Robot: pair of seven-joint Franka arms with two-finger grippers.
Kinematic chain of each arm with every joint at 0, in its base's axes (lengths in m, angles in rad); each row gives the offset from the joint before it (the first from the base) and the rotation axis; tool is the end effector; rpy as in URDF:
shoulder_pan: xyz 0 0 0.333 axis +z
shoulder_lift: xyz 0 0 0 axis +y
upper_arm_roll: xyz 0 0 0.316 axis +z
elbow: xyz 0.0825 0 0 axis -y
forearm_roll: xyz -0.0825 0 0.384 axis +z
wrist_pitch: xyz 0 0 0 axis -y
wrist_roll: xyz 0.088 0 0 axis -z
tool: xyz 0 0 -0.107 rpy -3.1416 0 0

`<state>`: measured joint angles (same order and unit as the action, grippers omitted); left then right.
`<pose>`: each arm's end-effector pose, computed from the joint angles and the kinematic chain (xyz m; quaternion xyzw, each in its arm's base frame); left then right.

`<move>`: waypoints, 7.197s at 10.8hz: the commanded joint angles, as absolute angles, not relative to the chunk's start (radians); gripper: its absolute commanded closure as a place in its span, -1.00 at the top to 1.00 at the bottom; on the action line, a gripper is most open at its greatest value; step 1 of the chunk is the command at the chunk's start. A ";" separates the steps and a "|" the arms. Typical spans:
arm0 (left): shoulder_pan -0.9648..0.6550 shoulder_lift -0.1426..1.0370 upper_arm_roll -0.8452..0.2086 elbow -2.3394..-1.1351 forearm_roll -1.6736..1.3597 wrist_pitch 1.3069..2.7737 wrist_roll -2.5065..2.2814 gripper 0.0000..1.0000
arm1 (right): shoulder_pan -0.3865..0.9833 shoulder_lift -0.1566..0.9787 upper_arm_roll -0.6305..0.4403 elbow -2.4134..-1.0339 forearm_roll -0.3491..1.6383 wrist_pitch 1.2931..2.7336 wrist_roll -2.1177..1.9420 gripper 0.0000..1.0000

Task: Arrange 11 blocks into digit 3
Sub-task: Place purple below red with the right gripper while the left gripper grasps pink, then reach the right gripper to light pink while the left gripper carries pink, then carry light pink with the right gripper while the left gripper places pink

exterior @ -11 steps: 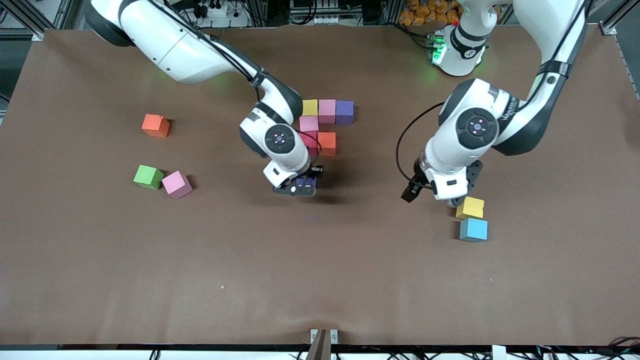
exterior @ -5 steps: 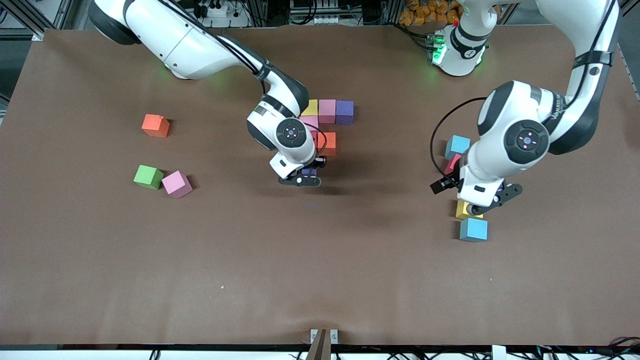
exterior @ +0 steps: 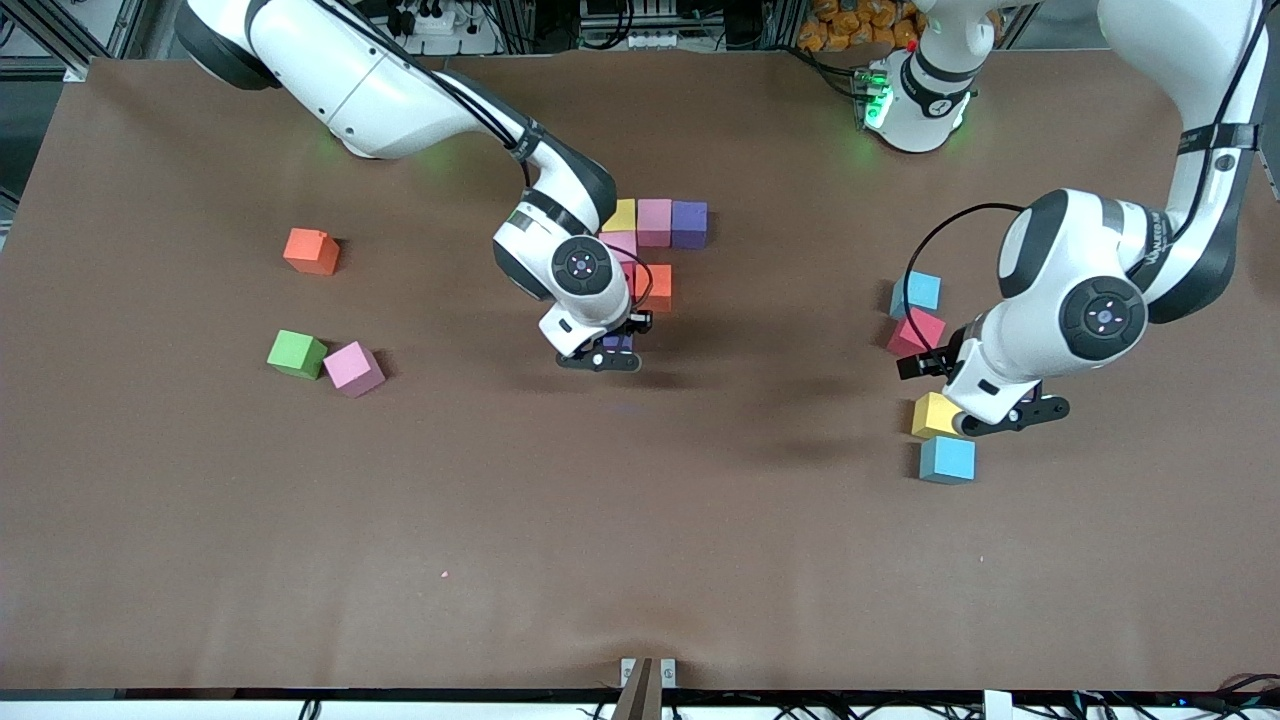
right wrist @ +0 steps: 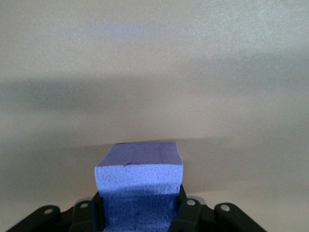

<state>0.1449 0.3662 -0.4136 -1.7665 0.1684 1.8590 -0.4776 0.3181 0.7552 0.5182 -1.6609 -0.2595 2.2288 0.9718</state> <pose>0.6008 -0.1330 0.3533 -0.9901 -0.0736 0.1095 0.0472 0.4838 0.4671 0.2048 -0.9957 0.0357 0.0840 0.0178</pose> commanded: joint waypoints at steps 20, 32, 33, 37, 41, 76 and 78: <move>0.255 0.362 -0.451 -2.184 0.291 2.155 0.072 1.00 | 0.284 0.646 0.548 -1.905 -0.431 2.494 1.087 -0.46; 0.250 0.400 -0.445 -2.198 0.308 2.218 0.066 0.23 | 0.301 0.660 0.546 -1.901 -0.428 2.496 1.118 0.99; 0.252 0.399 -0.445 -2.198 0.308 2.218 0.066 0.00 | 0.304 0.658 0.542 -1.899 -0.425 2.496 1.118 1.00; 0.244 0.359 -0.451 -2.166 0.272 2.198 -0.047 -0.54 | 0.308 0.649 0.515 -1.867 -0.413 2.491 1.114 1.00; 0.201 0.347 -0.511 -2.097 0.129 2.183 -0.298 -0.66 | 0.246 0.611 0.497 -1.783 -0.413 2.479 1.103 1.00; -0.152 0.431 -0.657 -2.338 -0.242 2.898 -2.091 -1.00 | -0.326 0.348 0.443 -2.245 -0.273 2.616 -0.217 0.00; -0.155 0.433 -0.657 -2.338 -0.242 2.899 -2.092 -1.00 | -0.221 0.359 0.442 -2.141 -0.272 2.535 -0.042 0.02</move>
<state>-0.1479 0.4333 -0.6525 -2.3340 -0.2155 2.8795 -2.0837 -0.2984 0.3609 0.4411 -2.2188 -0.2878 2.6094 -0.1564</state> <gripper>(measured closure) 0.458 0.379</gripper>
